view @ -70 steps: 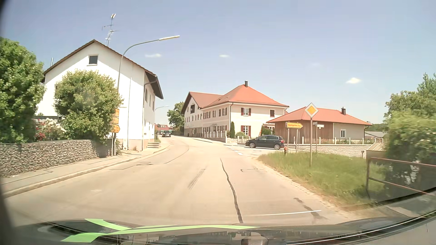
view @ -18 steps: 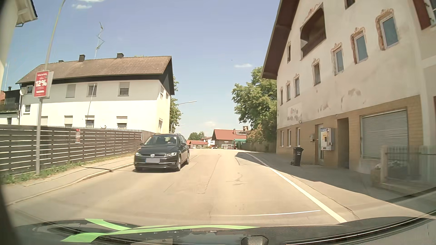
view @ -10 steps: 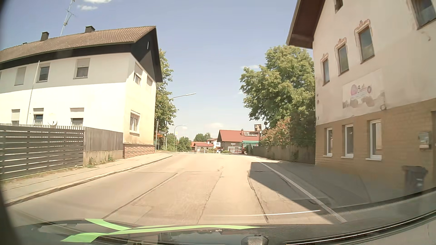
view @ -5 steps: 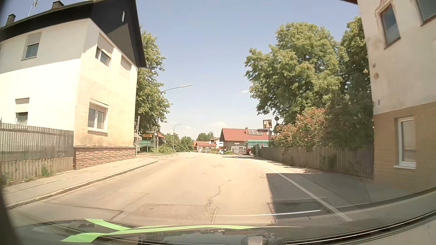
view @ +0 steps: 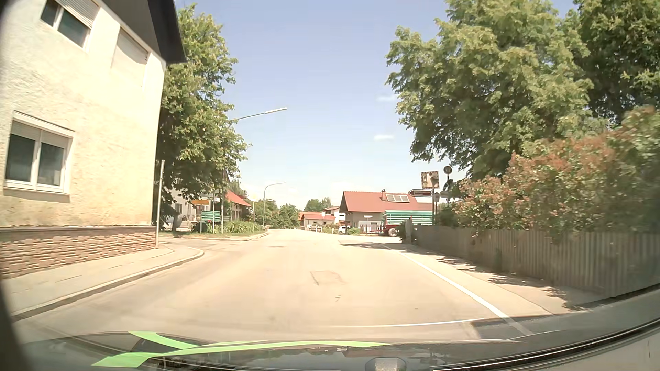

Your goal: Follow the waypoints while adhering to traffic rules and regulations

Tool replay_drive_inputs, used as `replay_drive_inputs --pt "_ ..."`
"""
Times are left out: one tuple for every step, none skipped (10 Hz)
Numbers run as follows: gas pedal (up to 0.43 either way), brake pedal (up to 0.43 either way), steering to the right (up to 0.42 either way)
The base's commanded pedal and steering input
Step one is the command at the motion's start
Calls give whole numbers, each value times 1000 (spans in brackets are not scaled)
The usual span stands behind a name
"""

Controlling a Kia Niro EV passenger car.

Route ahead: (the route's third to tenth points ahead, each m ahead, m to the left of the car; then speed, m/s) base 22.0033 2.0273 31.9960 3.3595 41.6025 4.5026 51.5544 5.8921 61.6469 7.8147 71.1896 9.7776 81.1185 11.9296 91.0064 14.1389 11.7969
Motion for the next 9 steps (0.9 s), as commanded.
replay_drive_inputs --pt "197 0 -19" --pt "197 0 -20" --pt "209 0 -21" --pt "209 0 -22" --pt "209 0 -22" --pt "209 0 -23" --pt "209 0 -23" --pt "197 0 -24" --pt "189 0 -27"
